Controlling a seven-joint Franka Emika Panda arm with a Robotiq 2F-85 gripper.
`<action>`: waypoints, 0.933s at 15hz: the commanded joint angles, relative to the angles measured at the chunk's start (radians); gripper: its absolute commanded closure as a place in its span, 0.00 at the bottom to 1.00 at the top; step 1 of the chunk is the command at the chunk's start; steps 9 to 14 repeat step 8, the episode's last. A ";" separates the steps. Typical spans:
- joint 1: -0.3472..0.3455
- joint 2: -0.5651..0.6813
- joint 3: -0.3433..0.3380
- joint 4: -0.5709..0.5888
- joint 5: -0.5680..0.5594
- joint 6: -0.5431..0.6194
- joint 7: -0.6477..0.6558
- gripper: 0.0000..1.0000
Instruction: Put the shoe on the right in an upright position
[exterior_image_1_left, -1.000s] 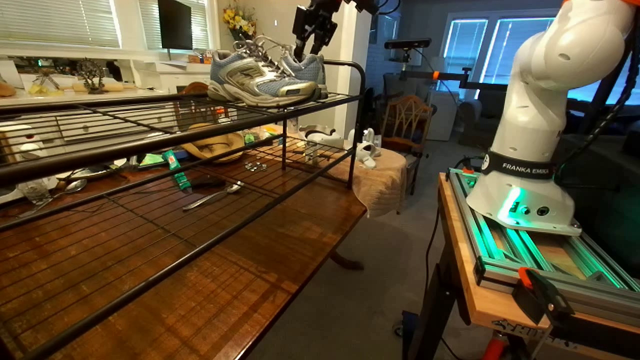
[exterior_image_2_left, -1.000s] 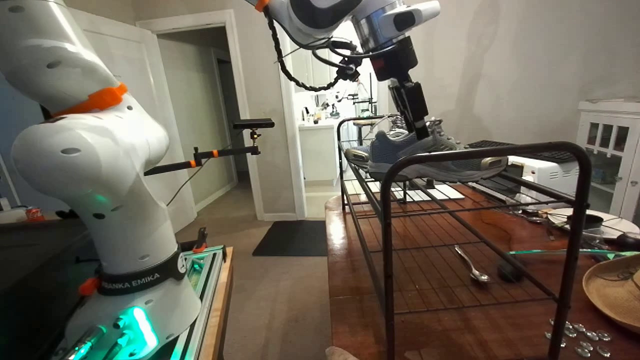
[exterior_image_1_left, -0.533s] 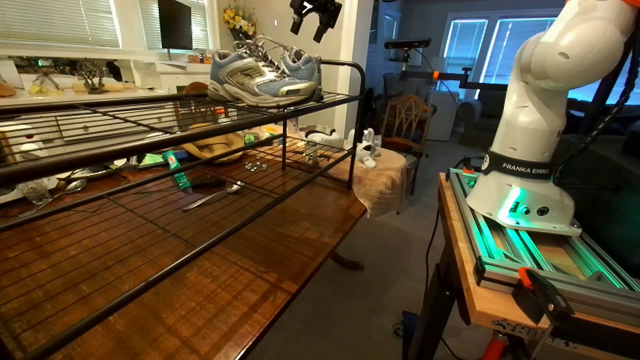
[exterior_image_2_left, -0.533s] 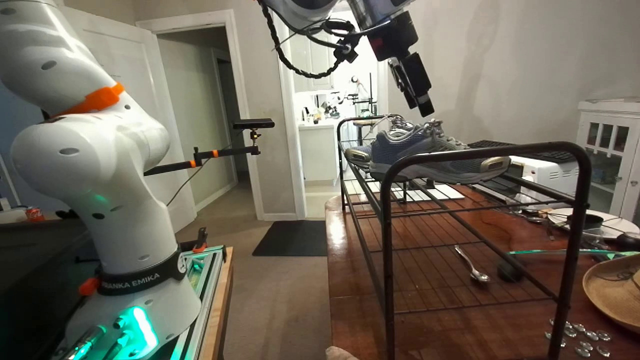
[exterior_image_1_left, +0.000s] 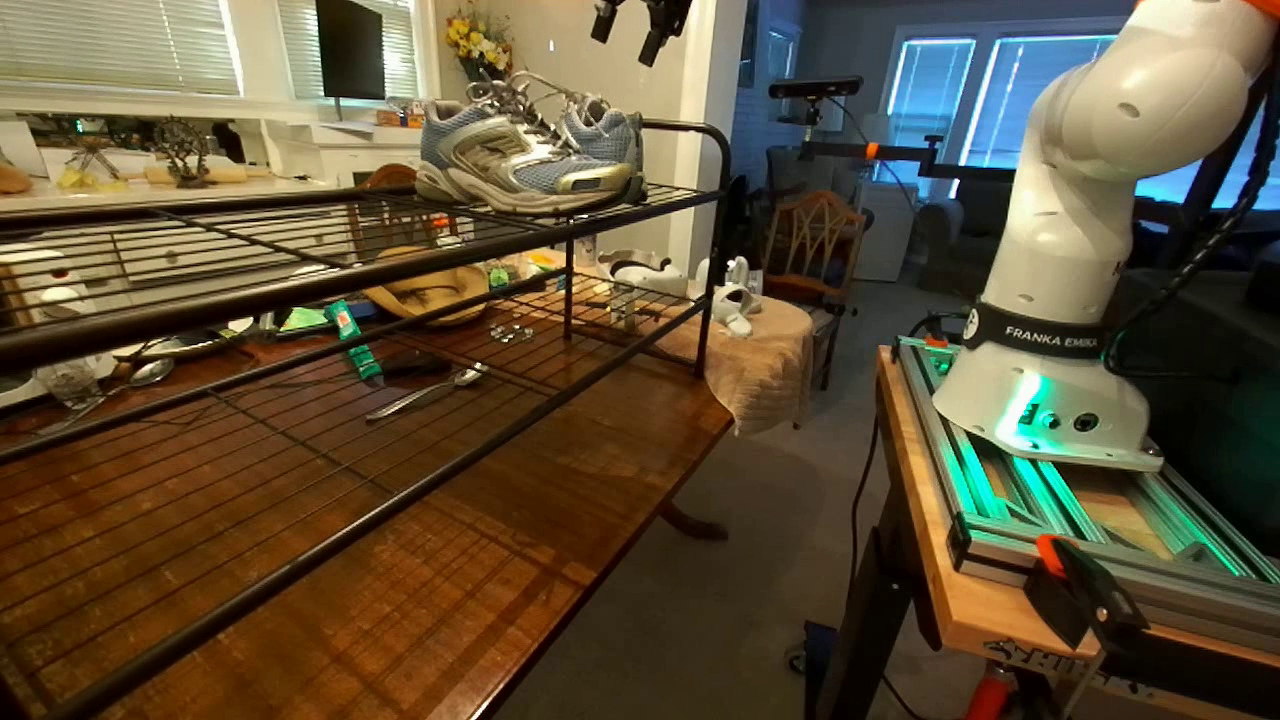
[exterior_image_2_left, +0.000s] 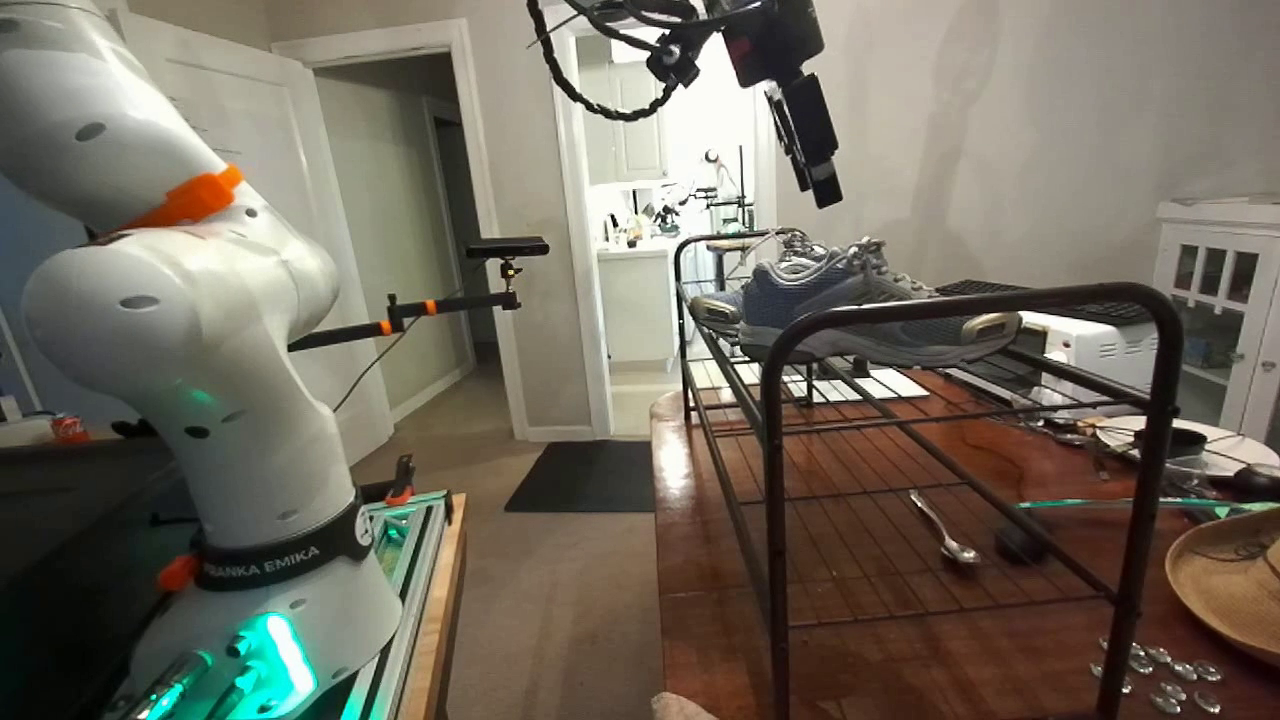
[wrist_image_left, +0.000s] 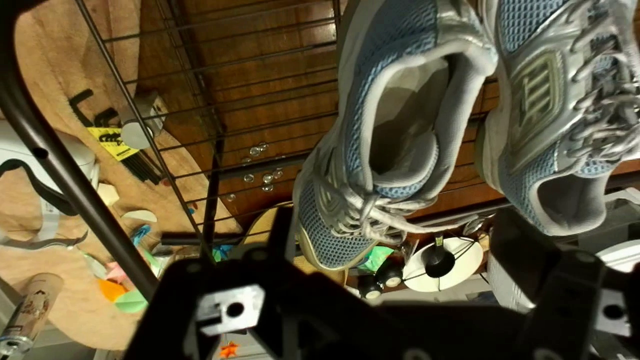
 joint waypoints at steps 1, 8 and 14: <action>0.020 -0.039 -0.020 0.015 0.056 -0.090 -0.038 0.00; 0.004 -0.030 -0.005 0.016 0.032 -0.063 -0.021 0.00; 0.004 -0.030 -0.005 0.016 0.032 -0.063 -0.021 0.00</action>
